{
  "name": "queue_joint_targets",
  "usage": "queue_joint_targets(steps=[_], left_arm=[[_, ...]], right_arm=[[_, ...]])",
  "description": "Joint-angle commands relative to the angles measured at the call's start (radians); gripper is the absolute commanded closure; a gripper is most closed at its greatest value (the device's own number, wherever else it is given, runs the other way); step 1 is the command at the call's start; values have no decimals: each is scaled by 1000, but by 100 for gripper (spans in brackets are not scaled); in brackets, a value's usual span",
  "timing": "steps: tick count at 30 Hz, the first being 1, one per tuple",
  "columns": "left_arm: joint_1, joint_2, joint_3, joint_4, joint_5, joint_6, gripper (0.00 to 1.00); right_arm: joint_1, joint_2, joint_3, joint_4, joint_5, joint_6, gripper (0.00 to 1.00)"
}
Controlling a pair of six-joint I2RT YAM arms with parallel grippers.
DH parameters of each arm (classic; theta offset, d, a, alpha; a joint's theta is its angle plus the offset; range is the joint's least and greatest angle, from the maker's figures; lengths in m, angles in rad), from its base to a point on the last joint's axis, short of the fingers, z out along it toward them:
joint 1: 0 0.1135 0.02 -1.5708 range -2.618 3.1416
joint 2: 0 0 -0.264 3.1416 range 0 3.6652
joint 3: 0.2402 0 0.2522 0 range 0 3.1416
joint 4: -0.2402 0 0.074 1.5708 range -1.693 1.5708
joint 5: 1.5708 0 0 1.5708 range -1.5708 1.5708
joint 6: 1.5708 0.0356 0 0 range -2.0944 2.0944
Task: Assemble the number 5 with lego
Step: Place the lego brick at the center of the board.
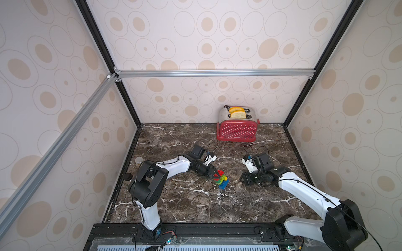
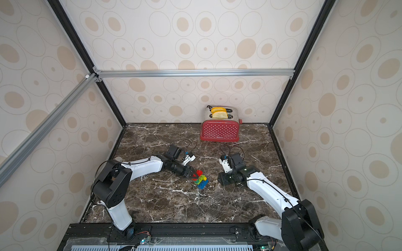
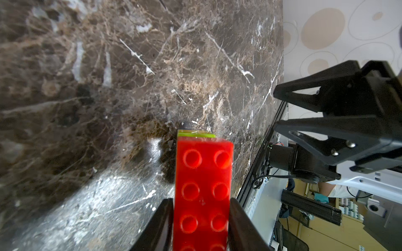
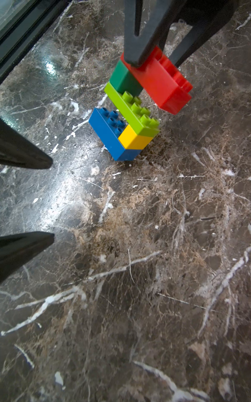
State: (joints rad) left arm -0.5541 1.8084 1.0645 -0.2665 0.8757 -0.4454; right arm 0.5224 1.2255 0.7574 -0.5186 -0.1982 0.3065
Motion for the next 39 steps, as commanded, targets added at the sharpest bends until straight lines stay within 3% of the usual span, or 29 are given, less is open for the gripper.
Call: queue_joint_targets(steps=[1, 5, 15, 21, 26, 39], left_arm=[[18, 24, 3, 40, 42, -1, 53], [44, 39, -2, 40, 34, 2, 46], [139, 36, 1, 4, -11, 12, 43], [186, -31, -1, -113, -163, 16, 47], [185, -134, -57, -172, -281, -8, 48], [187, -346, -120, -278, -449, -31, 47]], right_arm=[[-5, 20, 12, -5, -11, -3, 48], [-5, 44, 21, 7, -19, -5, 48], [-4, 139, 91, 46, -93, -21, 46], [-5, 224, 132, 105, -153, -10, 46], [-5, 330, 175, 118, -150, -14, 56], [66, 476, 229, 116, -158, -33, 57]])
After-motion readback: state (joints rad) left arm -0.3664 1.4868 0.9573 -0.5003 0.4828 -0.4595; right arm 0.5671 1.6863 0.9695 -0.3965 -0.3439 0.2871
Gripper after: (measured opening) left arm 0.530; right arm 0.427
